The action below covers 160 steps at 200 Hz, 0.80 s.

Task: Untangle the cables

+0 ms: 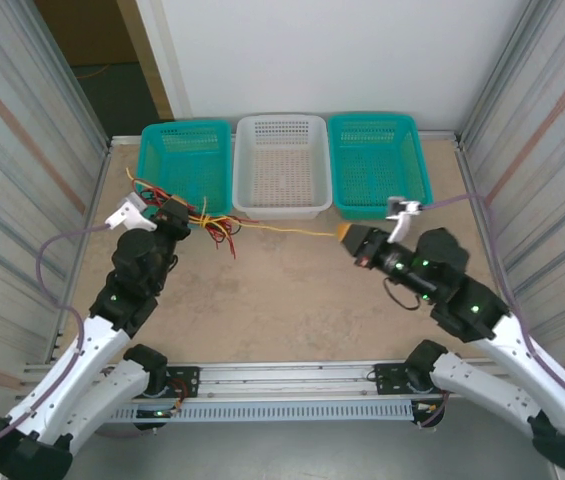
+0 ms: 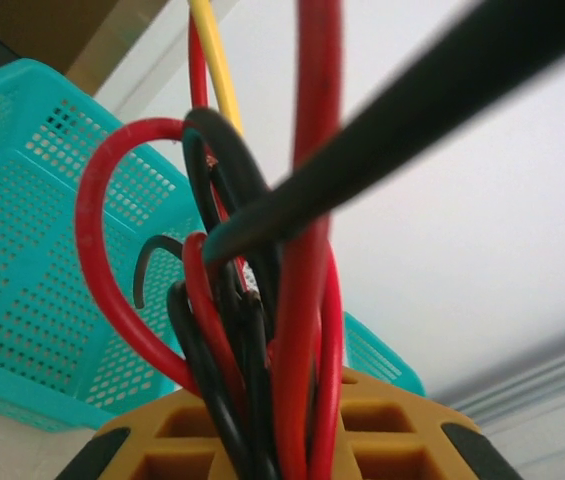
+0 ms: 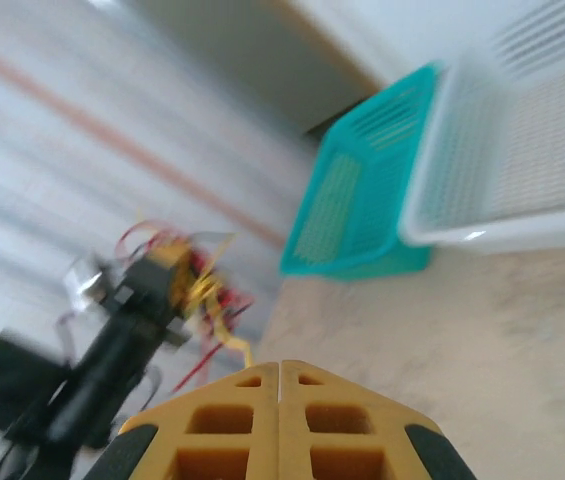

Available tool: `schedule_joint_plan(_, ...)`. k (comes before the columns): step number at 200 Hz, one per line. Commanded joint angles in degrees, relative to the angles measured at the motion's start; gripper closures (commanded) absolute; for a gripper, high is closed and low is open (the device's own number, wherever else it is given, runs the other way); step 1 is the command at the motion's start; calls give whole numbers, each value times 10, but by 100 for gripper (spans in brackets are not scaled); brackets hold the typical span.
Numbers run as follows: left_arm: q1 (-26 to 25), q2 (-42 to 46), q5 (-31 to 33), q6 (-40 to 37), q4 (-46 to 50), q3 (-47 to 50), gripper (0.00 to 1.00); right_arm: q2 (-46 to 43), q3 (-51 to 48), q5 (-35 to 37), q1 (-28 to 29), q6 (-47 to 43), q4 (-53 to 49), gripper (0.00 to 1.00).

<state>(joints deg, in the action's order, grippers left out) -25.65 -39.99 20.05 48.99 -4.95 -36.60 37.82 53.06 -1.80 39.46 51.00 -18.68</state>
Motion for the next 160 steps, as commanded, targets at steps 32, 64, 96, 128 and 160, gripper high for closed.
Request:
schedule_joint_plan(32,35,67,58,31,139,37,100,41,149,15,-308,-99,-206,100)
schedule_joint_plan(64,36,124,51,120,166,82,100,83,182,-53,-438,-96,-181,100)
schedule_joint_plan(96,36,128,42,88,245,68,100,116,248,-121,-542,-85,-168,100)
schedule_joint_plan(128,37,132,0,61,292,73,100,151,302,-193,-612,-48,-125,100)
schedule_joint_plan(160,35,112,-119,14,260,72,100,211,363,-181,-619,-52,-109,100)
